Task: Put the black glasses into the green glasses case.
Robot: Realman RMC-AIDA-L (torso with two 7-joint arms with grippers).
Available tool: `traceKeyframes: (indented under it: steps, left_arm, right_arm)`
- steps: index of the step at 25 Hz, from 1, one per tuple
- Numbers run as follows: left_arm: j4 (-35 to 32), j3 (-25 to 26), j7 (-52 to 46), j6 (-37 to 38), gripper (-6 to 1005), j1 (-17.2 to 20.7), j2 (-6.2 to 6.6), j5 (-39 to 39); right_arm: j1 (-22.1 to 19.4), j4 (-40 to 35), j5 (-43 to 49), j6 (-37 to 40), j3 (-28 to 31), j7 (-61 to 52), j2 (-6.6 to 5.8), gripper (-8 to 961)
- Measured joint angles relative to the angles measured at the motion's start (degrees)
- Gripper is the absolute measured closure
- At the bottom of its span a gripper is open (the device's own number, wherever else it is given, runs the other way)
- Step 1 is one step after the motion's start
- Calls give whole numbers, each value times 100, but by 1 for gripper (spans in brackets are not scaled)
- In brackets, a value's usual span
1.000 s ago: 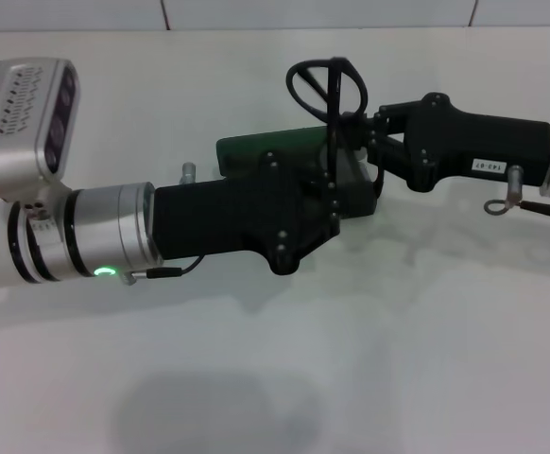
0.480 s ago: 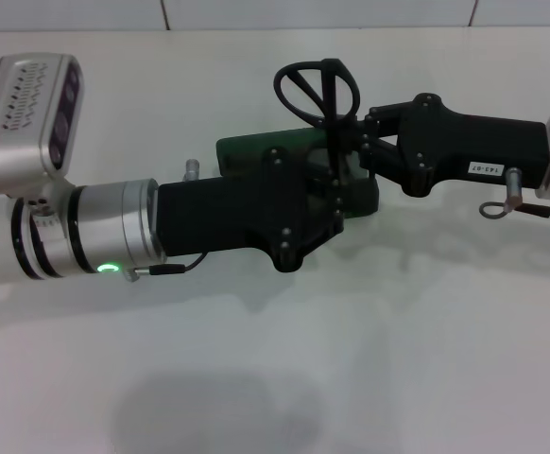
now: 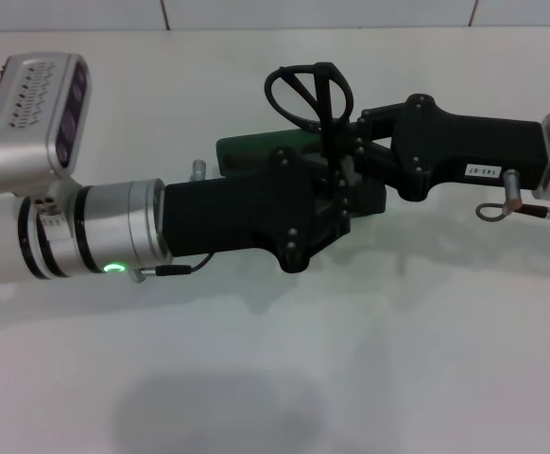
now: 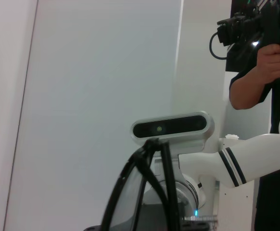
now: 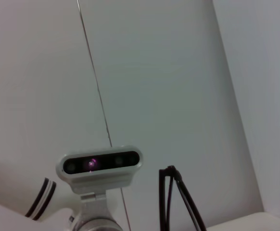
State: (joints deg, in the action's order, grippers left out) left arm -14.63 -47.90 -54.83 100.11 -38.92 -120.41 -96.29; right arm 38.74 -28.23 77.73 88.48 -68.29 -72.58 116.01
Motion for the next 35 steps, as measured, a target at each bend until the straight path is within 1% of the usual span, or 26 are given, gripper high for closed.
traceKeyframes:
  steps: [10, 22, 35]
  left_arm:
    - [4, 0, 1, 0, 960, -1, 2, 6]
    - [5, 0, 32, 0, 958, 50, 18, 6]
    - [14, 0, 43, -162, 956, 60, 9, 5]
  right_arm:
    - [-11, 2, -43, 116, 42, -22, -1, 866]
    - [-83, 2, -295, 118, 80, -40, -45, 866]
    - [-64, 2, -374, 355, 38, -132, -12, 866]
